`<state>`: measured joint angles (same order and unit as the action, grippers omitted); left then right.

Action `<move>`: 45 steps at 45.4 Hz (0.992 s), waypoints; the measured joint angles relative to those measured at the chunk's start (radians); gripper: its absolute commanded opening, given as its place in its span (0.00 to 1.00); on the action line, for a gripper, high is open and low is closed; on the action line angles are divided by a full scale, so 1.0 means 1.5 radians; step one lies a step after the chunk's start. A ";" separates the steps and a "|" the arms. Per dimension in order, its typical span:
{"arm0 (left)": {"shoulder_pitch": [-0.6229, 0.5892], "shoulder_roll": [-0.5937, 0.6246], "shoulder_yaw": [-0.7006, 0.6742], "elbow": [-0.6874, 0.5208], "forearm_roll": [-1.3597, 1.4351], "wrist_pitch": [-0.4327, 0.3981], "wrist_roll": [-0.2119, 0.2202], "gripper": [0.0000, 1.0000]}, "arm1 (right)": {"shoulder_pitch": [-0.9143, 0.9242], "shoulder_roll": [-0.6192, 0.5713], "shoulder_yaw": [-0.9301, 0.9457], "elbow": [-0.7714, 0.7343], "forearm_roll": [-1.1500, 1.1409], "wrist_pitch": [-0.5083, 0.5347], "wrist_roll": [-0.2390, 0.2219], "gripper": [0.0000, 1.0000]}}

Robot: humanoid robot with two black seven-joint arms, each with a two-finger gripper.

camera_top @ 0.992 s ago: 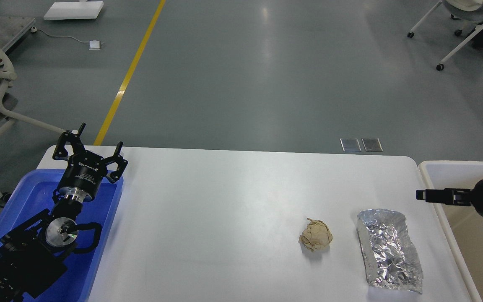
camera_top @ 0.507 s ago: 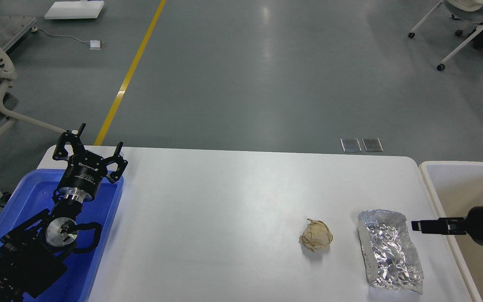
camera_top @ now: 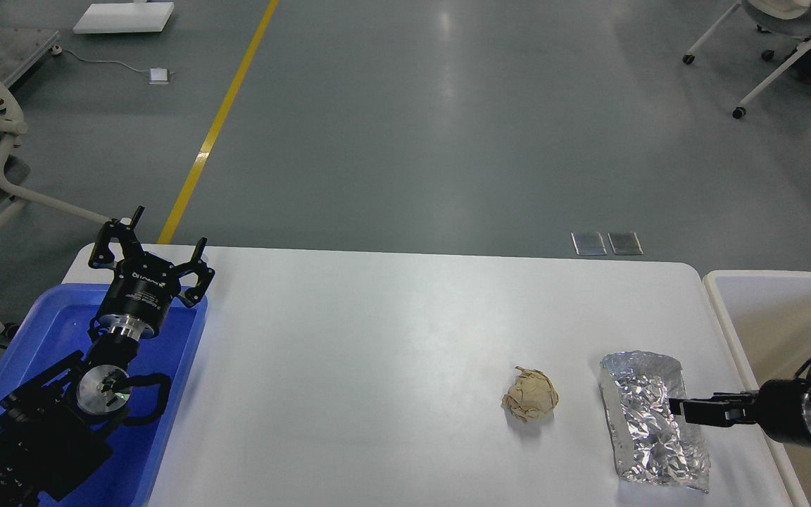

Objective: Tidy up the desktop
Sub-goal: 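Lower the right gripper onto the silver foil wrapper's near edge, then close the right gripper on the silver foil wrapper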

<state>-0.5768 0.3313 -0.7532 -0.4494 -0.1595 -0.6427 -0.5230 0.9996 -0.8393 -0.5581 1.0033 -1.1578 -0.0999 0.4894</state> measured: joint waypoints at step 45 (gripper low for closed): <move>0.000 0.000 0.000 0.000 0.000 0.000 0.000 1.00 | -0.097 0.105 0.000 -0.152 0.009 -0.071 0.001 0.58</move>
<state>-0.5768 0.3313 -0.7532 -0.4494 -0.1597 -0.6427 -0.5231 0.8538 -0.6820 -0.5588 0.7751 -1.1439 -0.2066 0.4907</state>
